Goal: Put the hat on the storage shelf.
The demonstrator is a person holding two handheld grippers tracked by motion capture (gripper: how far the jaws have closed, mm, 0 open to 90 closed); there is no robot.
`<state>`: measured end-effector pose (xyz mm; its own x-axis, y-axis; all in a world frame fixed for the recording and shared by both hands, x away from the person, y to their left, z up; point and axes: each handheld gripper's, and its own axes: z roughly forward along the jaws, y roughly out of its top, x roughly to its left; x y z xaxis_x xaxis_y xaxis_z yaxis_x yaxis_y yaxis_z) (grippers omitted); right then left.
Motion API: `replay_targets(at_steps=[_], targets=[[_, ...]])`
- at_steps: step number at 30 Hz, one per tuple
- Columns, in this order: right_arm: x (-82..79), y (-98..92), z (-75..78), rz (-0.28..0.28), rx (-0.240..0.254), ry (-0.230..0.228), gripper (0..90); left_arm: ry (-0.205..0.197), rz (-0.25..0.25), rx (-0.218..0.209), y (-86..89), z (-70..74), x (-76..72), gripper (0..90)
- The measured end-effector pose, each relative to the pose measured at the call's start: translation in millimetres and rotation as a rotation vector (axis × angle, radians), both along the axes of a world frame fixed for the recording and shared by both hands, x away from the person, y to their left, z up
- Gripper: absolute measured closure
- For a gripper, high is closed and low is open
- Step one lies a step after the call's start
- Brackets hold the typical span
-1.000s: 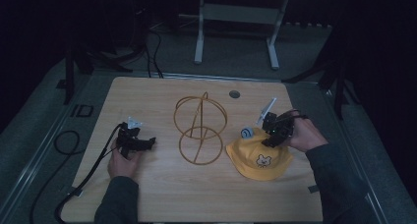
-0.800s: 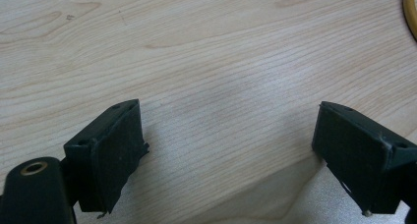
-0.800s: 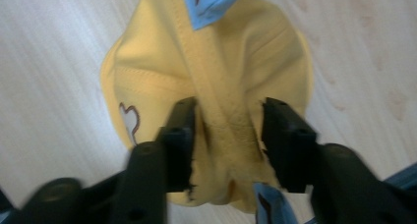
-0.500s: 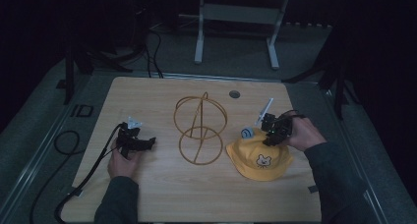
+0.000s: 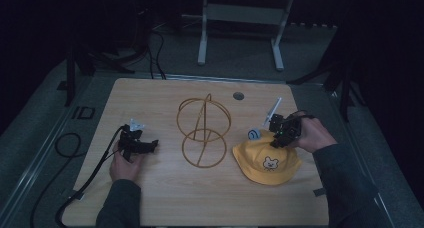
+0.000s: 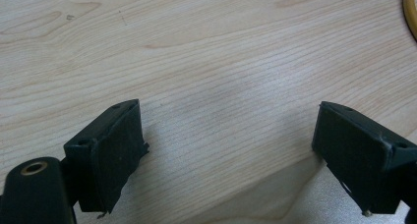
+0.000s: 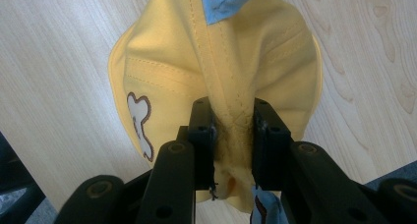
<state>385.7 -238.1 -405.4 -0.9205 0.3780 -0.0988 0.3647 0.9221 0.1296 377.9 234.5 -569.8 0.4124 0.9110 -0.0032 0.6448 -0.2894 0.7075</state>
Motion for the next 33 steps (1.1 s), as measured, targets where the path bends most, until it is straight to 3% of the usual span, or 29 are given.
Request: replay_targets(at_steps=[9,33], targets=[[1.3,4.6,10.1,0.019,-0.009,0.004,74.1,0.0,0.001,0.0,0.0,0.0,0.0,12.0],[-0.4,4.1,39.7,0.048,0.036,-0.007,74.6,0.0,0.001,-0.001,-0.1,0.0,0.0,12.0]])
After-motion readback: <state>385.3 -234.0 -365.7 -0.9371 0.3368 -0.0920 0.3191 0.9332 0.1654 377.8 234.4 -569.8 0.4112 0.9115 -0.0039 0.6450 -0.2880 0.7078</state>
